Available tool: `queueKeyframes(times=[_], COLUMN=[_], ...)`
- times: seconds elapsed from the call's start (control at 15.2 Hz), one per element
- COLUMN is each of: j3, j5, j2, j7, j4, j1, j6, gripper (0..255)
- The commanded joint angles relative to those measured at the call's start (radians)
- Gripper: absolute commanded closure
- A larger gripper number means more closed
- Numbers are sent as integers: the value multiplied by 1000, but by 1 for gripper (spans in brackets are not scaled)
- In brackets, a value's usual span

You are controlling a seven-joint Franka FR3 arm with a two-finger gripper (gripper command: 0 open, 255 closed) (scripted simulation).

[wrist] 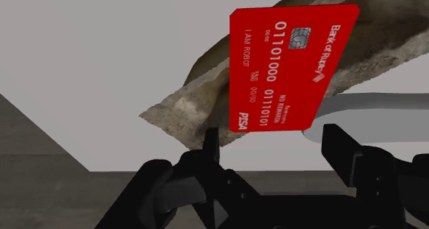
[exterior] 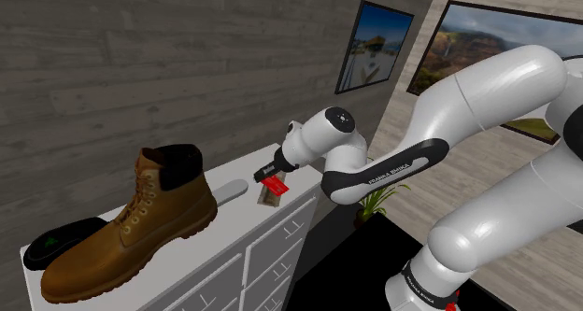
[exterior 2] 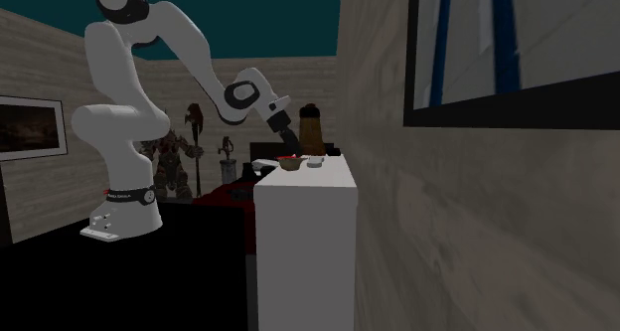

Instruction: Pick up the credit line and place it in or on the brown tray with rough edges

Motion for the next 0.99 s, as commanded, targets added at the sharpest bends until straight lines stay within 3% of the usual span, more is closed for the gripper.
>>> queueKeyframes(times=[0.0,0.26,0.4,0.53,0.92], j3=[0,0,-110,-176,-177], j5=[0,0,127,194,194], j2=[0,0,-87,-165,-165], j7=[0,0,-98,-148,-148], j4=[0,0,-30,-48,-48], j1=[0,0,144,232,232], j6=[0,0,-63,-127,-127], gripper=[0,0,0,0,0])
